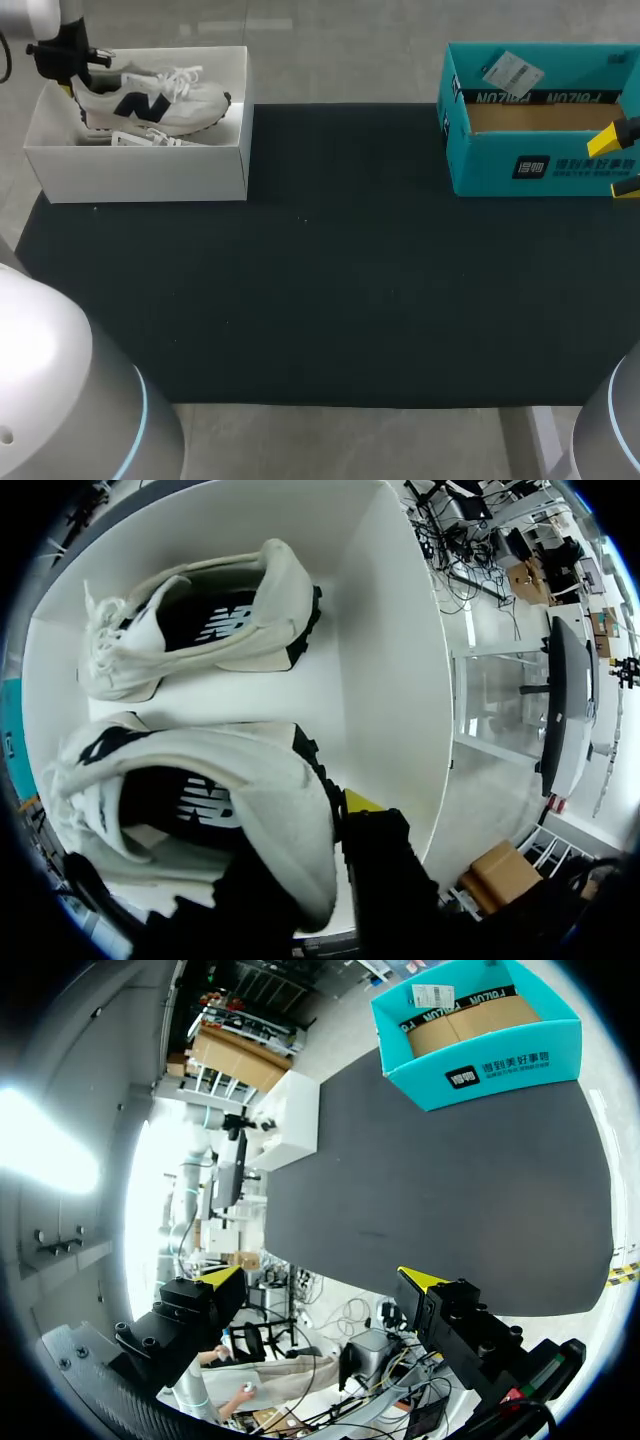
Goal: Take the shoe out of the shoebox, open the shoe tongue, remove and reinsert the insole, then place the shoe into the shoebox
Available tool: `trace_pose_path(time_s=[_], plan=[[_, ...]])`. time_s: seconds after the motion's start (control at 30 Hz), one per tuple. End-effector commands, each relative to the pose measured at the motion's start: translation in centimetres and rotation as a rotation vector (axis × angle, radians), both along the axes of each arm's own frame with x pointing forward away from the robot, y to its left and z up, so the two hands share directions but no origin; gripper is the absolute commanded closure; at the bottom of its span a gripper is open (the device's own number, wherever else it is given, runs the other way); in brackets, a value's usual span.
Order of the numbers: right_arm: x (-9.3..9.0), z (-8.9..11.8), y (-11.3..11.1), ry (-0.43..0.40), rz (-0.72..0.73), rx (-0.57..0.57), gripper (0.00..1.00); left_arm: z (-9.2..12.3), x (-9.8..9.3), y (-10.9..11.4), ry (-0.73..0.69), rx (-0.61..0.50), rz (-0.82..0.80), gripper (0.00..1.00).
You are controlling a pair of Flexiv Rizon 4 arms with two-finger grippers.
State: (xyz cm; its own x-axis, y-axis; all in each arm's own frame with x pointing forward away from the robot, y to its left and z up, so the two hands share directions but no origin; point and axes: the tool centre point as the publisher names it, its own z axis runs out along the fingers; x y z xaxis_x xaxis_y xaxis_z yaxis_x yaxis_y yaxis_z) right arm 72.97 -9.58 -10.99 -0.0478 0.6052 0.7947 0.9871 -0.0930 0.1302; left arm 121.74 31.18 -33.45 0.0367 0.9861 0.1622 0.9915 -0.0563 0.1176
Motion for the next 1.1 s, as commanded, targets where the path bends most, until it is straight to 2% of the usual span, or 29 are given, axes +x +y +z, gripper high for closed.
trace_pose_path(time_s=[0.03, 0.33, 0.5, 0.6, 0.73, 0.93, 1.1], plan=[[0.0, 0.0, 0.0, 0.001, -0.001, -0.001, 0.0, -1.7, 1.5, 0.1, 0.029, -0.001, -0.007, 1.0], [0.0, 0.0, 0.0, 0.001, -0.001, -0.001, 0.0, -4.1, 1.9, -0.1, 0.056, 0.016, -0.009, 1.0], [0.0, 0.0, 0.0, 0.001, -0.001, -0.001, 0.0, -4.5, 2.2, 0.0, 0.064, 0.019, 0.007, 1.0], [0.0, 0.0, 0.0, 0.001, -0.001, -0.001, 0.0, -4.0, 2.3, -0.2, 0.069, 0.019, 0.005, 0.0], [0.0, 0.0, 0.0, 0.001, -0.001, -0.001, 0.0, -2.0, 2.0, -0.6, 0.061, 0.033, -0.012, 0.0], [0.0, 0.0, 0.0, 0.001, -0.001, -0.001, 0.0, 3.2, 0.9, -1.1, 0.083, -0.015, -0.021, 0.0], [0.0, 0.0, 0.0, 0.001, -0.001, -0.001, 0.0, 5.8, -0.3, -1.2, 0.036, -0.035, -0.017, 0.0]])
